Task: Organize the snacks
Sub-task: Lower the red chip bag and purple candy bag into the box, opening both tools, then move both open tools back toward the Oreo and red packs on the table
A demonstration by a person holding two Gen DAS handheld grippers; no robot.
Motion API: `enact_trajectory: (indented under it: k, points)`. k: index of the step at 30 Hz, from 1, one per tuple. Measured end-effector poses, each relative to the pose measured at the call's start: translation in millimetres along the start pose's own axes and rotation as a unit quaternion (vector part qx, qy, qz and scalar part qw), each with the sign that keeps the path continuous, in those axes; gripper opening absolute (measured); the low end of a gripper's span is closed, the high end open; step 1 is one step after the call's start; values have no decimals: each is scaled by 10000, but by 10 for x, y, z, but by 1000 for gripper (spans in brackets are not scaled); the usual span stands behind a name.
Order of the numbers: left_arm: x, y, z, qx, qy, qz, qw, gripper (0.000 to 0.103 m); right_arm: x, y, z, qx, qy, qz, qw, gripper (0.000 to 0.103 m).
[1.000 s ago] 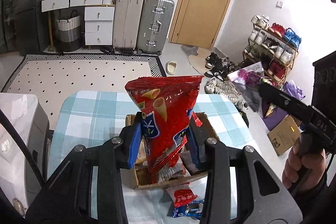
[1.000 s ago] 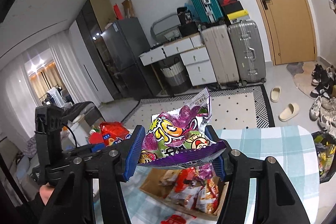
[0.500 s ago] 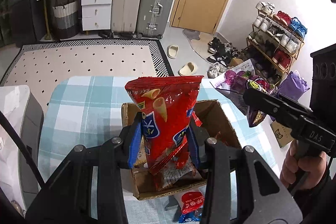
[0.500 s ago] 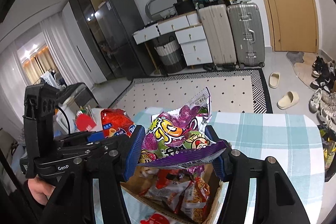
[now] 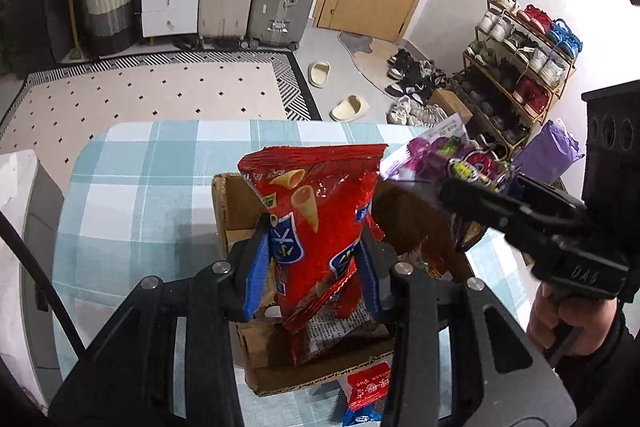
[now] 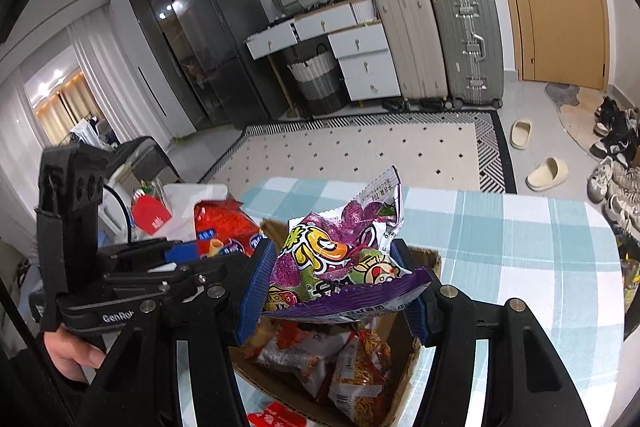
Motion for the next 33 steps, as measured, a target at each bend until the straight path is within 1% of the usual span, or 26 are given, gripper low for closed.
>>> enact_trajectory:
  k: [6, 9, 12, 14, 16, 17, 18, 20, 22, 25, 28, 31, 33]
  points:
    - [-45, -17, 228, -55, -376, 38, 9993, 36, -155, 31, 148, -151, -243, -74, 9996, 59]
    - [-38, -42, 294, 13, -389, 48, 9992, 36, -175, 32, 212, -167, -322, -76, 9993, 59]
    - [-44, -87, 320, 55, -466, -96, 9989, 39, -185, 19, 253, -212, -368, -117, 9990, 60]
    - [-69, -113, 357, -117, -640, -284, 9975, 42, -196, 21, 266, -237, -419, -85, 9988, 61]
    - [-91, -172, 334, -67, -666, -371, 9971, 46, -169, 29, 224, -260, -334, -49, 9991, 66]
    - [-88, -197, 315, -17, -633, -399, 9972, 50, -161, 40, 197, -272, -288, -37, 9992, 72]
    - [-79, -223, 281, 31, -567, -416, 9975, 52, -154, 50, 165, -276, -244, -19, 9993, 74]
    - [-69, -250, 199, 82, -430, -422, 9982, 61, -140, 49, 87, -281, -208, -11, 9994, 74]
    - [-76, -249, 120, 61, -363, -445, 9983, 67, -131, 57, 4, -308, -149, -16, 9994, 74]
    - [-109, -224, -16, 44, -332, -460, 9984, 67, -135, 28, -142, -301, -81, 11, 9995, 78]
    - [-159, -179, -200, 84, -256, -430, 9987, 67, -140, -16, -331, -294, 22, 2, 9996, 78]
    - [-232, -122, -440, 256, -84, -313, 9991, 71, -171, -90, -554, -280, 177, -25, 9994, 80]
    - [-294, -76, -604, 430, 91, -196, 9988, 75, -188, -120, -692, -263, 296, -2, 9992, 86]
Point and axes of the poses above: each gripper's, at about its wrist camera, not at the fingertips, and z roughly the way its jaws point, y to its right, x to its top, the point moved 9 cm from there along z, roughly the way its jaws point, and after that the axes turned 2 degrees about -x, right-handed, at the moved point
